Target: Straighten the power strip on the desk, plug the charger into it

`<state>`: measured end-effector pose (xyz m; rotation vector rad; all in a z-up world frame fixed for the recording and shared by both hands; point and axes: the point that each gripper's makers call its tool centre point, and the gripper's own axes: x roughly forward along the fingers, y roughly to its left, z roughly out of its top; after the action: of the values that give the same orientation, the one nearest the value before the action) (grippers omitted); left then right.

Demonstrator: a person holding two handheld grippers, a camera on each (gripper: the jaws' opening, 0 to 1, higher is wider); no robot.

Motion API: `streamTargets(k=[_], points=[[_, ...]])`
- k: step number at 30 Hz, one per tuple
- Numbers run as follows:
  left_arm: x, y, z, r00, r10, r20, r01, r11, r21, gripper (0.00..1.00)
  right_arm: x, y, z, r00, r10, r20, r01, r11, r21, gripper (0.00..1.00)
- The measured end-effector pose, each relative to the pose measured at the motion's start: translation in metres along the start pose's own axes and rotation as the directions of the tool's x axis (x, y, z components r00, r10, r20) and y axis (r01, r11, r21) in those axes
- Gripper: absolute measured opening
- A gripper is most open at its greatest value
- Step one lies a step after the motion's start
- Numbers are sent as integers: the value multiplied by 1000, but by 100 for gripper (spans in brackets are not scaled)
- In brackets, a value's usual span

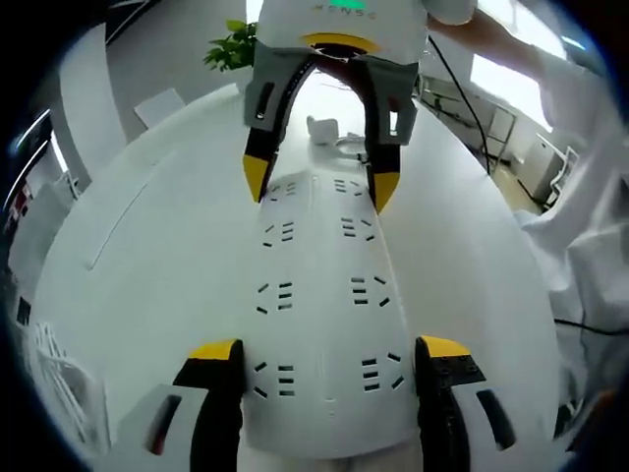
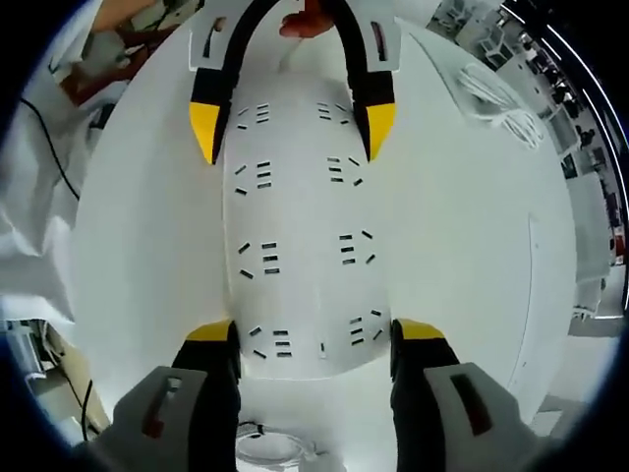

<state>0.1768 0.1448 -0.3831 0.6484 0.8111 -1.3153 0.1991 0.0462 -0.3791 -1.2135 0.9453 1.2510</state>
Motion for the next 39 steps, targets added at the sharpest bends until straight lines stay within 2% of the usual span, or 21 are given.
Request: streamTargets(k=[12, 20, 28, 39], points=[[0, -1, 0, 999, -35, 2, 35, 998, 50, 72, -3, 10, -1, 1000, -10, -17, 11, 997, 80, 61], [0, -3, 0, 999, -51, 5, 51, 996, 73, 72, -5, 17, 0, 1000, -25, 10, 24, 991, 130, 61], [0, -5, 1, 997, -71, 2, 71, 992, 103, 72, -6, 25, 0, 999, -31, -10, 32, 983, 183, 61], [1, 1, 2, 997, -83, 4, 82, 989, 120, 72, -6, 27, 1, 999, -33, -15, 36, 980, 198, 61]])
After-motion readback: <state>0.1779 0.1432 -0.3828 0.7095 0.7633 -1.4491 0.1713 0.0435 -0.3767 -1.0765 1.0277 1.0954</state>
